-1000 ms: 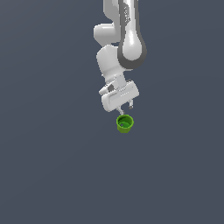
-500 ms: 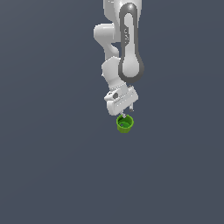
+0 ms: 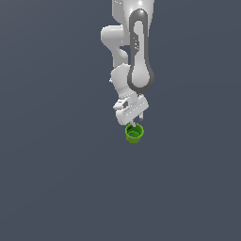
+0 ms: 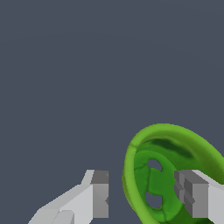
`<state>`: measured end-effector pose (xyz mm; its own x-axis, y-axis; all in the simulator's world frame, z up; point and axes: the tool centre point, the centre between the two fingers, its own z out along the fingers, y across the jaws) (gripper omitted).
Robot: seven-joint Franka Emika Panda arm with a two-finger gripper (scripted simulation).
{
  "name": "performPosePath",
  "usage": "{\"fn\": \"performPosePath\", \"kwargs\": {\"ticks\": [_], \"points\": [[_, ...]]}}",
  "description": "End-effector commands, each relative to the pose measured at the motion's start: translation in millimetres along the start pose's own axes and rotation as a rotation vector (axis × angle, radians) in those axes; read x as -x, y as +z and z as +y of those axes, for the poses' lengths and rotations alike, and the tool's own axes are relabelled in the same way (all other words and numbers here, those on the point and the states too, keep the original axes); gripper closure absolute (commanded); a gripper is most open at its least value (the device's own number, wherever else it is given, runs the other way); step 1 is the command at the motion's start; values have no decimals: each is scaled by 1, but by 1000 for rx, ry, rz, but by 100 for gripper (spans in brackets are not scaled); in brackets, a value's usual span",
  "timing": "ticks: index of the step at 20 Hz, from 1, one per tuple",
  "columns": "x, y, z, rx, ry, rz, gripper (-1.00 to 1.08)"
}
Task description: Pick up the object and move it to a goal position.
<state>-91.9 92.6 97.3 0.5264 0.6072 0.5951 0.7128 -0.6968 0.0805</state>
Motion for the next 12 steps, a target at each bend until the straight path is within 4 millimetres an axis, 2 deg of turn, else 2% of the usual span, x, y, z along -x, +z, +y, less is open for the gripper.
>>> {"fn": "performPosePath", "kwargs": {"ticks": [1, 12], "points": [[0, 0, -1, 0, 3, -1, -20], [-1, 5, -3, -1, 11, -4, -20]]}}
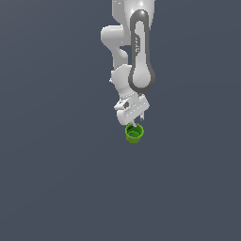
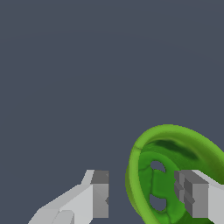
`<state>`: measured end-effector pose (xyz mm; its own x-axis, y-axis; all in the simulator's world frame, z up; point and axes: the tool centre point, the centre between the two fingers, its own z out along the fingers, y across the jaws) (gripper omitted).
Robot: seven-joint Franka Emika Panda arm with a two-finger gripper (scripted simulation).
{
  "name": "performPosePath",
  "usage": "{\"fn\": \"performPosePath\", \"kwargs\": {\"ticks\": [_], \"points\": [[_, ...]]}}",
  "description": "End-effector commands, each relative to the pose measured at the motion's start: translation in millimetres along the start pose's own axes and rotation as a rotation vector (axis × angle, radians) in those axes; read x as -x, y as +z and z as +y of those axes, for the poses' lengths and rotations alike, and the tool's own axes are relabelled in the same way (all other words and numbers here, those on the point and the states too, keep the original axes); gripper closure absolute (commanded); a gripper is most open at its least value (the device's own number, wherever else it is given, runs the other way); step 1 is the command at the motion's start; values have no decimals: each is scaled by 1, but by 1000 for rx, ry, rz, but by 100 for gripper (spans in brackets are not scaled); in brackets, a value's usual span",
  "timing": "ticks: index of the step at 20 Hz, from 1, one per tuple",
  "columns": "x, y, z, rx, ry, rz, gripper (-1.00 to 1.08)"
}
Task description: Pick up the object and move it to a goal position.
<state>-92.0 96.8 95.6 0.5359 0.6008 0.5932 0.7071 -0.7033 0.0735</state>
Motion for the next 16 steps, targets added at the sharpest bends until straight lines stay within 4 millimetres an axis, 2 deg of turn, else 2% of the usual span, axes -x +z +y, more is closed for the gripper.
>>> {"fn": "performPosePath", "kwargs": {"ticks": [1, 8, 13, 14, 16], "points": [[0, 4, 0, 0, 0, -1, -20], [1, 23, -1, 0, 1, -3, -20], [0, 28, -1, 0, 2, -2, -20], [0, 28, -1, 0, 2, -2, 108], [0, 28, -1, 0, 2, -2, 108]]}}
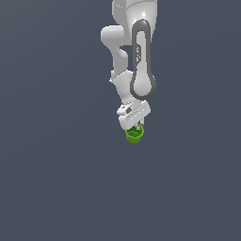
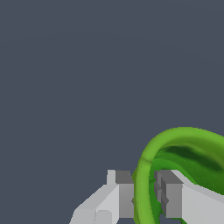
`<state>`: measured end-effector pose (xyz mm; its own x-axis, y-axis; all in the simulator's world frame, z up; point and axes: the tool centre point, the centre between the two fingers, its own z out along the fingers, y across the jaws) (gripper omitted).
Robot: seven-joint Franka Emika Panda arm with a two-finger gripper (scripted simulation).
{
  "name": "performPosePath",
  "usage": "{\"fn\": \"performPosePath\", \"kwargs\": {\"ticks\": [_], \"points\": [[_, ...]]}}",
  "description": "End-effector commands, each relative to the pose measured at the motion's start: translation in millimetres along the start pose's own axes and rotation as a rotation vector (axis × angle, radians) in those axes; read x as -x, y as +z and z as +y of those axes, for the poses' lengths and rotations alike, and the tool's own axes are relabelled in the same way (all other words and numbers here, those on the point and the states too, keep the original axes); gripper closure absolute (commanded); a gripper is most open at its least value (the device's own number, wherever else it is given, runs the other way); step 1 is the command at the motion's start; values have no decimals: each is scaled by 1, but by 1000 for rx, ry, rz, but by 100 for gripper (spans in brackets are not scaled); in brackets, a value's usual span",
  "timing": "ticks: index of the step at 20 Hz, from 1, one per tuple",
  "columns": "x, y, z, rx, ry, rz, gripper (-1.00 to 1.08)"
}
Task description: Pick up the object and move it to a goal position.
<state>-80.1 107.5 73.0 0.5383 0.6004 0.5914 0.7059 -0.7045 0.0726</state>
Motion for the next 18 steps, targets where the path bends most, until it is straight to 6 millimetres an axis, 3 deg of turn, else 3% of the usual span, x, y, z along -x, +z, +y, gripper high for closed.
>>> {"fn": "performPosePath", "kwargs": {"ticks": [1, 11, 18], "points": [[0, 0, 0, 0, 0, 0, 108], [0, -1, 2, 1, 0, 0, 108], [-1, -16, 20, 1, -1, -1, 108]]}}
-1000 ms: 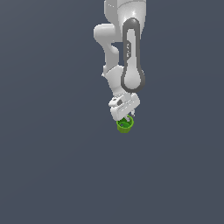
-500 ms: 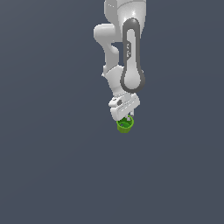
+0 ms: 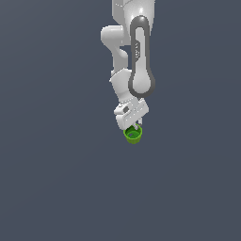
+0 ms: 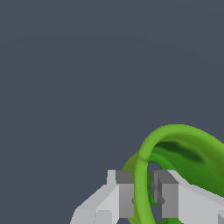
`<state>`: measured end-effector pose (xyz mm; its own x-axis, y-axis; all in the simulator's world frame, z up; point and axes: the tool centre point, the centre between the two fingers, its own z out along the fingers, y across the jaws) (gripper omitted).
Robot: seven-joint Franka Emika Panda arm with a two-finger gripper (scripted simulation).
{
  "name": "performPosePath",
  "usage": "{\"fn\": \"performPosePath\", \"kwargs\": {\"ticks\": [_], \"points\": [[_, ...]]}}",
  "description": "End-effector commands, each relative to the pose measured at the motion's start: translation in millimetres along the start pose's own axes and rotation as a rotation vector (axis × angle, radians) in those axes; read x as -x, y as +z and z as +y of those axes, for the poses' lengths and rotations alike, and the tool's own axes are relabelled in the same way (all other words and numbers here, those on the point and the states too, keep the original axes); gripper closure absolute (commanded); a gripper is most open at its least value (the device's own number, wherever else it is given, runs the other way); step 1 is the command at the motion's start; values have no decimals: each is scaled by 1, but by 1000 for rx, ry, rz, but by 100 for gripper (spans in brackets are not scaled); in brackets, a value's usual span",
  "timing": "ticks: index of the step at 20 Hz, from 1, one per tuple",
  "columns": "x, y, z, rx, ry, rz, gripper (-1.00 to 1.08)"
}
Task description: Pick up the object and move it to a goal position.
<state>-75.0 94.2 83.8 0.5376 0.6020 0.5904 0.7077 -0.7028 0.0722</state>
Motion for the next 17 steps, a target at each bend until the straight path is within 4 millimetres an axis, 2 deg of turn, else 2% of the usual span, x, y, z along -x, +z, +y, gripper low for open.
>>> {"fn": "performPosePath", "kwargs": {"ticks": [1, 10, 17], "points": [[-1, -8, 11, 3, 1, -1, 108], [-4, -38, 50, 2, 1, 0, 108], [-6, -46, 60, 2, 1, 1, 108]]}}
